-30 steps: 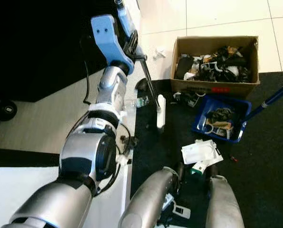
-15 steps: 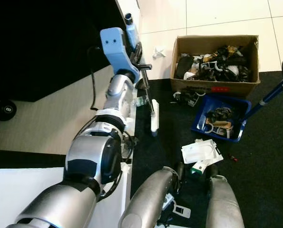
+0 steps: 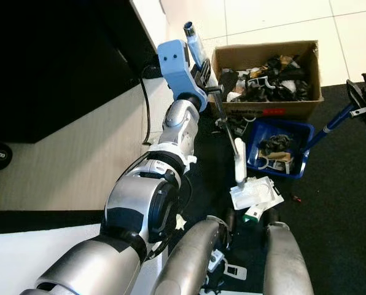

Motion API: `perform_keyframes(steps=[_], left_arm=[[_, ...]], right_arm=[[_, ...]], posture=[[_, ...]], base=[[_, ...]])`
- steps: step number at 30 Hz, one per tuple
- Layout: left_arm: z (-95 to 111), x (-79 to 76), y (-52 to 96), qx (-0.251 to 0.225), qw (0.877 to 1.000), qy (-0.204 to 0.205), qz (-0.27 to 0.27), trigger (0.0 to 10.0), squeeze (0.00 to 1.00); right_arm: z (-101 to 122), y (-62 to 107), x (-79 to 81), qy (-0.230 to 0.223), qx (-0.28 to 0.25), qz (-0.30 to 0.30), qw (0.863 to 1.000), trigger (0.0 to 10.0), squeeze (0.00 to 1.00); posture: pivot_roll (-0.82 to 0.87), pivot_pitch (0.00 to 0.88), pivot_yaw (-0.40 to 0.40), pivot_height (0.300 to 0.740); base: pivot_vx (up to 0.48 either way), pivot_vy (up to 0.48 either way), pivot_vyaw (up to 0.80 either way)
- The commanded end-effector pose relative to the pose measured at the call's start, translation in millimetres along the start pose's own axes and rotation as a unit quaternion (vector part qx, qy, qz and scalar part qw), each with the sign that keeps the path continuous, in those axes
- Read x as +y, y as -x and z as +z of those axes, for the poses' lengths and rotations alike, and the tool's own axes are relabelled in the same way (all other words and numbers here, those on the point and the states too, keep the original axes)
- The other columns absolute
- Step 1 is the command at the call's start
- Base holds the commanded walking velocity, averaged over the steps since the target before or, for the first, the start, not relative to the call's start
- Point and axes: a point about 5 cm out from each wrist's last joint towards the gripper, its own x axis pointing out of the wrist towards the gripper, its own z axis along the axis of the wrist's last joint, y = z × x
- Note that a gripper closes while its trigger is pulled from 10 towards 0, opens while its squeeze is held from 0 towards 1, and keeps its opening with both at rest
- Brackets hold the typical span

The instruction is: Sweep floor

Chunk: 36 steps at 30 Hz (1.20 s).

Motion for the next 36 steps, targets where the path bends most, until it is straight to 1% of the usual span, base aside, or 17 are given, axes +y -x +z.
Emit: perform_keyframes(steps=[1,3,5,10,13,14,15,16,17,20,21,23,24,26,29,35,36], left_arm=[[-13.6,-32.2,-1.1,0.016,0.998,0.038,-0.056,10.0,0.16],[-18.1,-40.8,0.0,0.027,0.995,0.044,-0.090,10.0,0.16],[-24.3,-54.1,6.1,0.046,0.978,0.028,-0.204,10.0,0.14],[-17.0,-46.5,8.3,0.038,0.970,0.008,-0.241,10.0,0.13],[19.4,-1.5,9.4,-0.014,0.982,-0.037,-0.184,10.0,0.11],[26.7,10.8,11.1,-0.018,0.986,-0.054,-0.159,10.0,0.09],[26.7,10.8,11.1,-0.018,0.986,-0.054,-0.159,10.0,0.09],[34.5,27.2,14.0,-0.015,0.988,-0.087,-0.126,10.0,0.09],[46.8,58.9,22.8,-0.006,0.988,-0.145,-0.056,10.0,0.08],[64.1,86.9,34.9,-0.004,0.982,-0.187,0.001,10.0,0.04],[64.1,86.9,34.9,-0.004,0.982,-0.187,0.001,10.0,0.04],[87.8,106.8,47.7,-0.013,0.979,-0.196,0.048,10.0,0.02],[87.8,106.8,47.7,-0.013,0.979,-0.196,0.048,10.0,0.02],[111.2,116.1,56.8,-0.033,0.977,-0.194,0.083,10.0,0.00],[124.1,120.5,61.6,-0.039,0.973,-0.195,0.121,10.0,0.00],[110.6,131.6,74.7,0.025,0.964,-0.206,0.165,10.0,0.00],[103.4,136.3,80.1,0.038,0.958,-0.227,0.171,10.0,0.00]], right_arm=[[-22.6,12.1,14.1,0.001,0.054,0.035,0.998,10.0,0.00],[-23.2,12.2,15.2,-0.002,0.054,0.035,0.998,10.0,0.00],[-23.3,10.1,21.4,-0.016,0.045,0.033,0.998,10.0,0.00],[-22.6,8.1,27.1,-0.031,0.034,0.027,0.999,10.0,0.00],[-13.8,3.0,41.8,-0.054,-0.008,0.023,0.998,10.0,0.00],[-11.0,2.4,44.7,-0.061,-0.020,0.022,0.998,10.0,0.00],[-11.0,2.4,44.7,-0.061,-0.020,0.022,0.998,10.0,0.00],[-7.0,1.2,48.5,-0.067,-0.033,0.021,0.997,10.0,0.00],[-1.1,1.6,55.5,-0.076,-0.053,0.021,0.995,10.0,0.00],[4.6,2.6,62.7,-0.090,-0.070,0.019,0.993,10.0,0.00],[4.6,2.6,62.7,-0.090,-0.070,0.019,0.993,10.0,0.00],[9.8,4.3,71.5,-0.104,-0.083,0.023,0.991,10.0,0.00],[9.8,4.3,71.5,-0.104,-0.083,0.023,0.991,10.0,0.00],[15.8,5.1,78.1,-0.115,-0.093,0.023,0.989,10.0,0.00],[23.1,5.0,79.7,-0.122,-0.105,0.018,0.987,10.0,0.00],[44.9,3.8,71.3,-0.124,-0.130,-0.003,0.984,10.0,0.00],[54.1,2.3,65.3,-0.121,-0.144,-0.014,0.982,10.0,0.00]], posture=[[-0.18,0.432,0.282,0.740],[-0.18,0.427,0.281,0.740],[-0.14,0.376,0.271,0.740],[-0.12,0.353,0.268,0.740],[-0.07,0.299,0.261,0.740],[-0.06,0.279,0.252,0.740],[-0.06,0.279,0.252,0.740],[-0.06,0.279,0.252,0.740],[-0.04,0.255,0.243,0.740],[-0.02,0.243,0.235,0.740],[-0.02,0.243,0.235,0.740],[-0.01,0.218,0.215,0.740],[-0.01,0.218,0.215,0.740],[-0.01,0.203,0.205,0.740],[-0.02,0.188,0.195,0.740],[-0.05,0.169,0.189,0.740],[-0.05,0.165,0.188,0.740]], base=[[0.000,0.000,0.00],[0.000,0.000,0.00],[0.000,0.000,0.00],[0.000,0.000,0.00],[0.000,0.000,0.00],[0.000,0.000,0.00],[0.000,0.000,0.00],[0.000,0.000,0.00],[0.000,0.000,0.00],[0.000,0.000,0.00],[0.000,0.000,0.00],[0.000,0.000,0.00],[0.000,0.000,0.00],[0.000,0.000,0.00],[0.000,0.000,0.00],[0.000,0.000,0.00],[0.000,0.000,0.00]])
